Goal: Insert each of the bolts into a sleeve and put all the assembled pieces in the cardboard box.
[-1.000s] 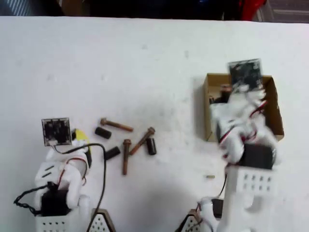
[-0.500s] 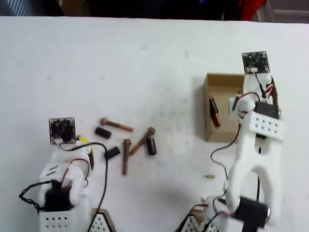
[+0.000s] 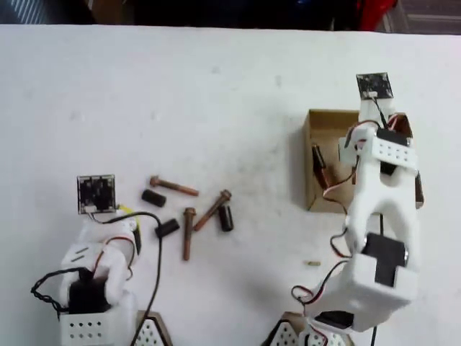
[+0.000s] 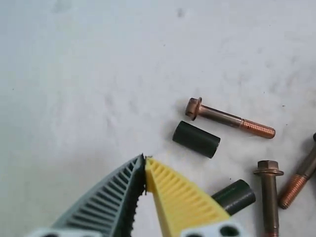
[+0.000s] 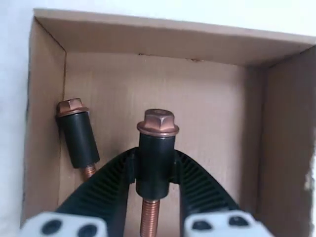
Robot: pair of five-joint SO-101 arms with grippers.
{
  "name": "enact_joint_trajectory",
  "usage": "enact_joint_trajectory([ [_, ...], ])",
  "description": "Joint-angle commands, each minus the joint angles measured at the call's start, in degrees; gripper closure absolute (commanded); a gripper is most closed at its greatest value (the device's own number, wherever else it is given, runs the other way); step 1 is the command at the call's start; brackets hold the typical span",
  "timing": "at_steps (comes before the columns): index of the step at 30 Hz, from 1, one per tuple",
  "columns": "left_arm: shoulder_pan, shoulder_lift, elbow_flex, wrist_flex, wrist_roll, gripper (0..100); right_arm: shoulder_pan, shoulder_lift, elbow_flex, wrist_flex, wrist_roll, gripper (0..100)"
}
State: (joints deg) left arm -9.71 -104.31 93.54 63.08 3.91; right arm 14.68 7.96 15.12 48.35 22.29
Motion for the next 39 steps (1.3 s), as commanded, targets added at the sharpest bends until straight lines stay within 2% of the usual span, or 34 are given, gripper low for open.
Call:
enact_joint_trajectory([
  [1,-0.22,-0.48,-0.44,-0.09,-0.35,98,-2.42,1.45,-5.98,2.07,0.53,98.1],
  [10,-0.22,-0.48,-0.35,-0.18,-0.44,98,-6.99,3.3,-6.59,3.74,0.26,96.8],
  [17,-0.22,-0.48,-0.26,-0.09,-0.44,98,-7.25,2.86,-6.68,4.62,0.26,80.5],
  [24,-0.31,-0.48,-0.26,0.0,-0.44,98,-10.59,-2.24,-6.77,6.81,0.0,83.0],
  [35,-0.57,-0.48,-0.7,0.18,-0.44,98,-25.8,-19.65,-6.33,21.85,-0.18,83.4],
  [39,-2.24,-0.48,-0.79,0.18,-0.44,98,-32.66,-23.69,-6.33,26.42,-5.36,83.4],
])
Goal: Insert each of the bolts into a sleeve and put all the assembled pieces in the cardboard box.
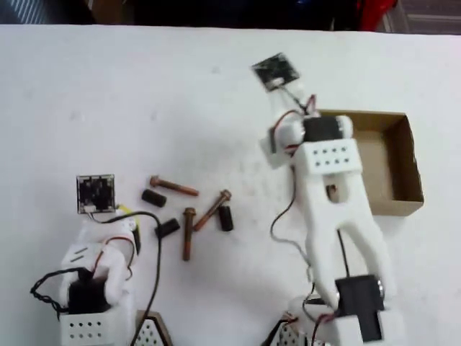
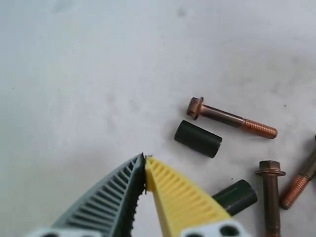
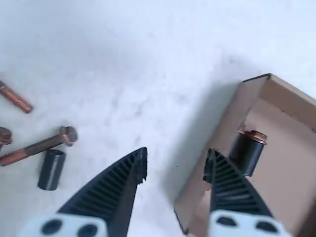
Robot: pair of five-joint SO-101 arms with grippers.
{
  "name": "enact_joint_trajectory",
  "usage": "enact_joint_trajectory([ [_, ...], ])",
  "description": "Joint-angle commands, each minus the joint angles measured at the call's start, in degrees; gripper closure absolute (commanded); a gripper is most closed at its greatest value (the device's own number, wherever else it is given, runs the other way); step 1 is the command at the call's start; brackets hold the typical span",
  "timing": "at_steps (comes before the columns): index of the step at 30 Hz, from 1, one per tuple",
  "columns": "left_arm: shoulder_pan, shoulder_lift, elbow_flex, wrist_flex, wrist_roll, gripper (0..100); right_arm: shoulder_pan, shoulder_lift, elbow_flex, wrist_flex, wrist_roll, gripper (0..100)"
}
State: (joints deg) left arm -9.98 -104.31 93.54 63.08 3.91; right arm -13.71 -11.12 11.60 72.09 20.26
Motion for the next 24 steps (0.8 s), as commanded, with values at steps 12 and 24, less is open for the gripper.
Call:
enact_joint_trajectory([
  [12,-10.07,-0.48,-2.2,0.26,-0.44,98,-20.18,-7.43,10.64,6.64,-10.2,83.4],
  [24,-10.07,-0.48,-2.11,0.26,-0.44,98,-21.85,-6.9,26.81,-7.69,-11.87,84.1],
])
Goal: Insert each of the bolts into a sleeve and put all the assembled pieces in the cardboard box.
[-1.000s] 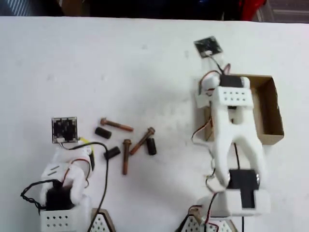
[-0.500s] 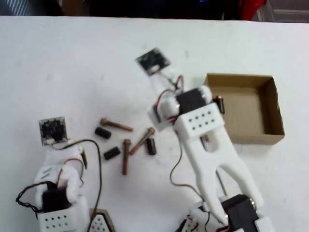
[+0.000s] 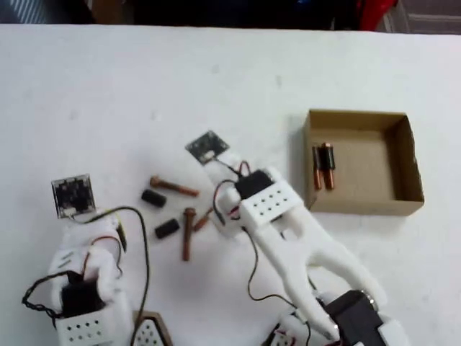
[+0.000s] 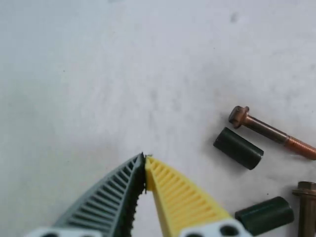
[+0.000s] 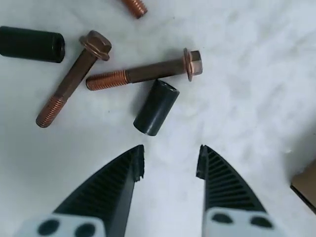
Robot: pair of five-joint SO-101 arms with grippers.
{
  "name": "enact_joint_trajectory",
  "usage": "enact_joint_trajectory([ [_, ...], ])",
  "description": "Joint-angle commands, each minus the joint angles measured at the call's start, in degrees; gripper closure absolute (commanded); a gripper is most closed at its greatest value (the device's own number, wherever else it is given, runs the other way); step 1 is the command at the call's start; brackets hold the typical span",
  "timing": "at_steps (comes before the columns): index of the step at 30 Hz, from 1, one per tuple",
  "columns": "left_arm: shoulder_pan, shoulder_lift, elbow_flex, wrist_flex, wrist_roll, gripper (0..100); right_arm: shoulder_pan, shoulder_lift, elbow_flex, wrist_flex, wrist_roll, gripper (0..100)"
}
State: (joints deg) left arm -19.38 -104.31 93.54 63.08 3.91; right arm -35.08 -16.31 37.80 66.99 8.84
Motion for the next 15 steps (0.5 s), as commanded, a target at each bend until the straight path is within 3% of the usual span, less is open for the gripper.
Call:
enact_joint_trajectory([
  [1,-0.66,-0.48,-2.11,0.26,-0.44,98,-0.48,-1.71,0.97,-3.12,-0.62,84.0],
  [6,-0.66,-0.48,-2.02,0.26,-0.44,98,-1.01,-1.71,0.97,-6.02,-7.38,84.0],
  [15,-0.66,-0.48,-1.85,0.26,-0.44,98,-4.0,-1.63,1.14,-8.04,-11.6,83.9],
])
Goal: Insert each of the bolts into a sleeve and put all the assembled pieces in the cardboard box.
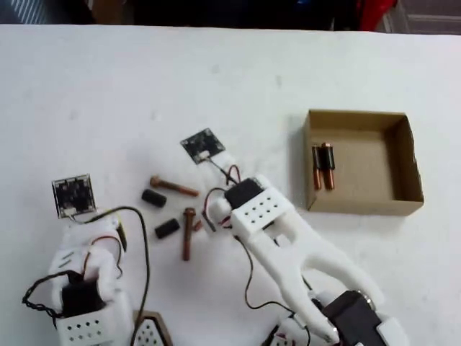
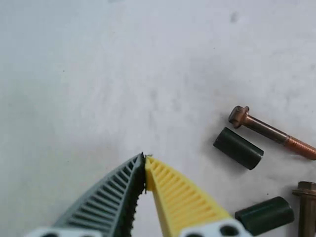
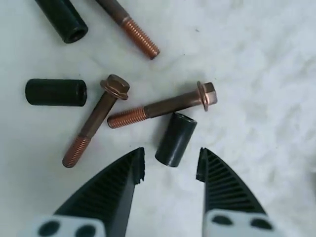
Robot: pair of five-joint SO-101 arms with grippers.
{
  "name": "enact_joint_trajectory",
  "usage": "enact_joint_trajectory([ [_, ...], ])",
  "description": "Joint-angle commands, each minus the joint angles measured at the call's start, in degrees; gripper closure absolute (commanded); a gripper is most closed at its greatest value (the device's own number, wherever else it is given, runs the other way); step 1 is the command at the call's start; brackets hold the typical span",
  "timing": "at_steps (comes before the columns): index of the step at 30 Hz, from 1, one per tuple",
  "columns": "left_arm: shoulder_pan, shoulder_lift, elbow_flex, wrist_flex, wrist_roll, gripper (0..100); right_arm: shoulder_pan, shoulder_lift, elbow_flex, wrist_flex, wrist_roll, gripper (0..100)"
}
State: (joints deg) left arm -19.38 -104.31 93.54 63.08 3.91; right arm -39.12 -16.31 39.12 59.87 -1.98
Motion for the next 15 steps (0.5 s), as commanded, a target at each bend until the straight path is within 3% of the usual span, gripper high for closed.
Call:
enact_joint_trajectory([
  [1,-0.66,-0.48,-1.85,0.26,-0.44,98,0.4,-1.63,-0.09,-1.01,-1.14,83.9],
  [15,-0.66,-0.48,-0.62,0.26,-0.44,98,1.98,13.32,-1.32,-9.36,-1.49,84.3],
])
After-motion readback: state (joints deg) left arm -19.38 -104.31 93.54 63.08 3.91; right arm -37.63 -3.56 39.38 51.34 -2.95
